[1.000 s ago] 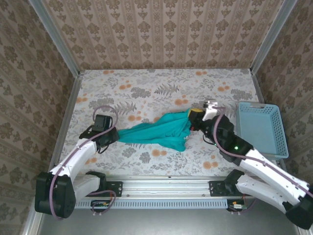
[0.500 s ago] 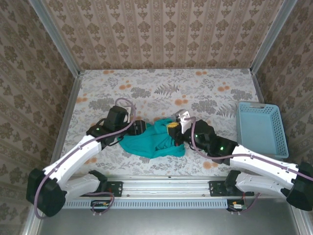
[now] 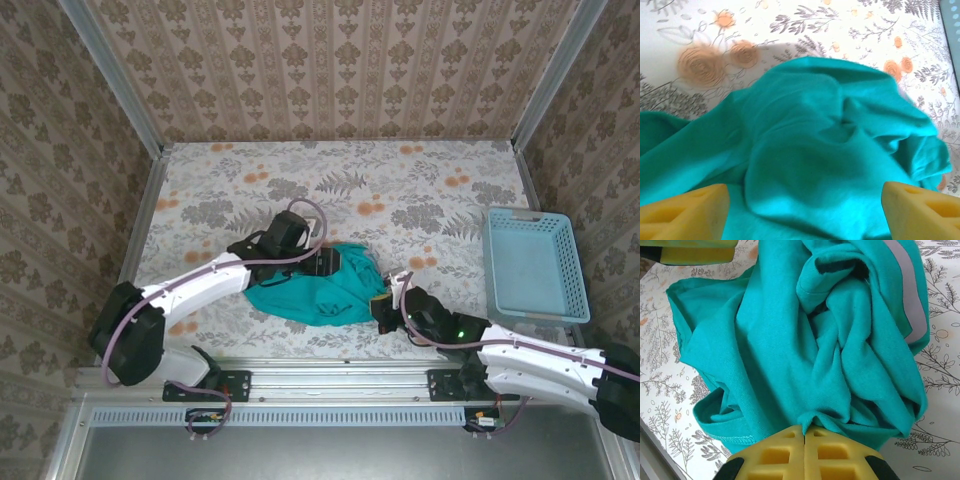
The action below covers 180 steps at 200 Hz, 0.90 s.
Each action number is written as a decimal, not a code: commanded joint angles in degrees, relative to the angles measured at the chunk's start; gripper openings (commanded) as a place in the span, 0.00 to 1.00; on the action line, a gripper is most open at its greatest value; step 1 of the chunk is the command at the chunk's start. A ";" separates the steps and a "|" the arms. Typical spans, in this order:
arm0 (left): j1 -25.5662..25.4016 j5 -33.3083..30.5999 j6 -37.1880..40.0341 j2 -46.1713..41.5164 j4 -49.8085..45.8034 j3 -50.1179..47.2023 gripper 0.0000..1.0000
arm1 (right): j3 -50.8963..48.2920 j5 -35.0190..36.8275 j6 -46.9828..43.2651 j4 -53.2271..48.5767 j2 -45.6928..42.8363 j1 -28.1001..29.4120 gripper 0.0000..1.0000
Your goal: Fold the inside-out t-shirt
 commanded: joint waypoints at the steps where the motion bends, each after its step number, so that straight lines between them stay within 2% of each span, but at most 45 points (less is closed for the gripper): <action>1: -1.34 0.42 -0.16 2.95 1.27 4.24 0.81 | 0.11 1.62 1.37 3.05 -0.85 0.48 0.00; 17: -1.90 -0.37 0.22 6.34 -0.91 7.01 0.80 | 0.80 1.84 0.68 3.28 -0.11 0.48 0.00; 33: -1.96 -1.07 0.37 9.34 -3.09 9.03 0.69 | 1.57 2.54 0.07 2.75 0.28 0.57 0.00; 55: -1.93 -0.49 0.49 11.15 -3.86 10.51 0.37 | 5.21 6.98 -1.06 -2.80 -0.67 0.51 0.00; 78: -1.83 -0.51 1.48 11.74 -6.28 14.08 0.17 | 10.07 10.69 -4.32 -7.71 -3.27 -0.15 0.00; 96: -1.29 -1.06 2.65 11.49 -9.80 19.38 0.00 | 14.82 10.91 -6.50 -11.64 -4.53 -2.83 0.00; 118: -0.91 -2.43 4.31 9.18 -13.38 27.41 0.00 | 23.42 9.77 -10.00 -17.59 -4.38 -7.24 0.00; 133: -1.17 -4.38 4.74 4.61 -11.62 28.56 0.00 | 29.35 10.47 -12.75 -20.72 -4.06 -8.38 0.00; 168: -0.20 -11.23 3.74 -9.11 -1.40 15.33 0.00 | 38.43 10.93 -15.37 -23.80 -1.57 -8.65 0.00; 180: 2.28 -9.26 1.75 -10.75 -0.53 10.26 0.00 | 38.66 9.14 -14.75 -23.21 1.20 -8.52 0.00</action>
